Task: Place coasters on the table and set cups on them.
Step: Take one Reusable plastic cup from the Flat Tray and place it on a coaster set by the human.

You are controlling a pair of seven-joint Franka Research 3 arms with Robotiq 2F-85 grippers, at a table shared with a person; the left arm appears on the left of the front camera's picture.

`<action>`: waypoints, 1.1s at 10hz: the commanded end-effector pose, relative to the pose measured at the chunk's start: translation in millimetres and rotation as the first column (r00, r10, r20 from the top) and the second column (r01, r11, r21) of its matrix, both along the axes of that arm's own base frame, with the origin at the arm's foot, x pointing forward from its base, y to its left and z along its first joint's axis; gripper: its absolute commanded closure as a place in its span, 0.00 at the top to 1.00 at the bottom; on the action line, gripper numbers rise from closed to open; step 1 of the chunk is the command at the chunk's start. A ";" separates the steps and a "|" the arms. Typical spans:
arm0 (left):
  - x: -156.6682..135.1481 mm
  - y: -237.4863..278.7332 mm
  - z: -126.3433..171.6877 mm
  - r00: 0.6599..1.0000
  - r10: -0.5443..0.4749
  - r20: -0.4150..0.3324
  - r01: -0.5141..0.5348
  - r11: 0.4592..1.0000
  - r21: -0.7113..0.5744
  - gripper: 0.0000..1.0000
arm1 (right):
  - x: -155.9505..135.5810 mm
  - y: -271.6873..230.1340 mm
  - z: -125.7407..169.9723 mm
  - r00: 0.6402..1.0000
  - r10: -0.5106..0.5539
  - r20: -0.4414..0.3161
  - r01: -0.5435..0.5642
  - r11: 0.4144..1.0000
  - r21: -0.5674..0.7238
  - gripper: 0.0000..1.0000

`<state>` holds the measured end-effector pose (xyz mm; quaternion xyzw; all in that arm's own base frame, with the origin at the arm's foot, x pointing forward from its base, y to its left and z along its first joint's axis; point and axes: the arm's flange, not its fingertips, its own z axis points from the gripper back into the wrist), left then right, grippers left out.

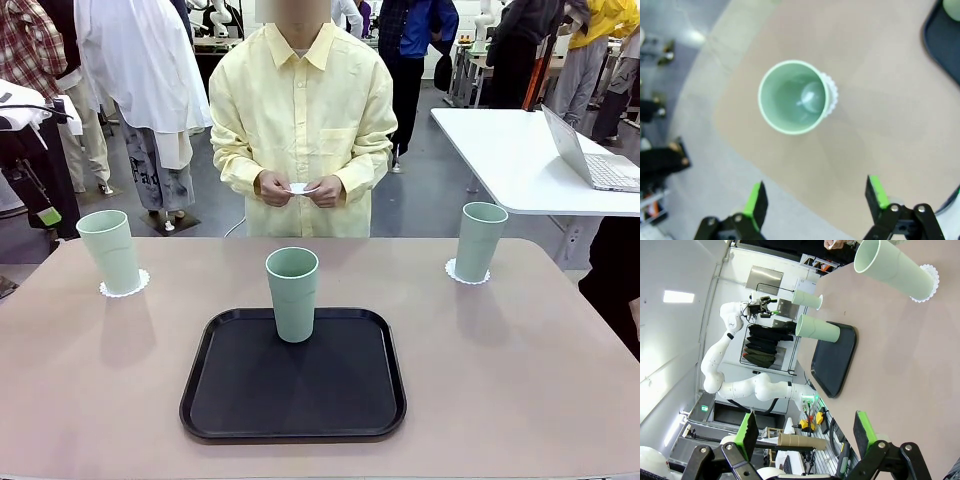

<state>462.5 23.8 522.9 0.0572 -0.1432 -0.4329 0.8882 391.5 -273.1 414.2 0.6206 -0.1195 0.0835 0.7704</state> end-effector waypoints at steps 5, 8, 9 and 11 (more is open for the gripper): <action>-10.4 19.2 14.2 0.893 0.372 -0.256 -0.439 0.845 -0.305 1.00 | -0.7 -0.6 0.0 1.000 -0.003 -0.004 0.003 1.000 0.000 1.00; -37.1 67.5 8.5 0.771 0.327 -0.546 -0.613 0.615 -0.497 1.00 | -0.7 -0.6 0.0 1.000 -0.003 -0.004 0.003 1.000 0.000 1.00; -46.4 86.9 1.9 0.766 0.269 -0.584 -0.621 0.544 -0.564 1.00 | -0.7 -0.6 0.0 1.000 -0.003 -0.004 0.003 1.000 0.000 1.00; -59.9 135.3 -14.6 0.757 0.166 -0.631 -0.642 0.368 -0.673 1.00 | -0.7 -0.6 0.0 1.000 -0.003 -0.004 0.003 1.000 0.000 1.00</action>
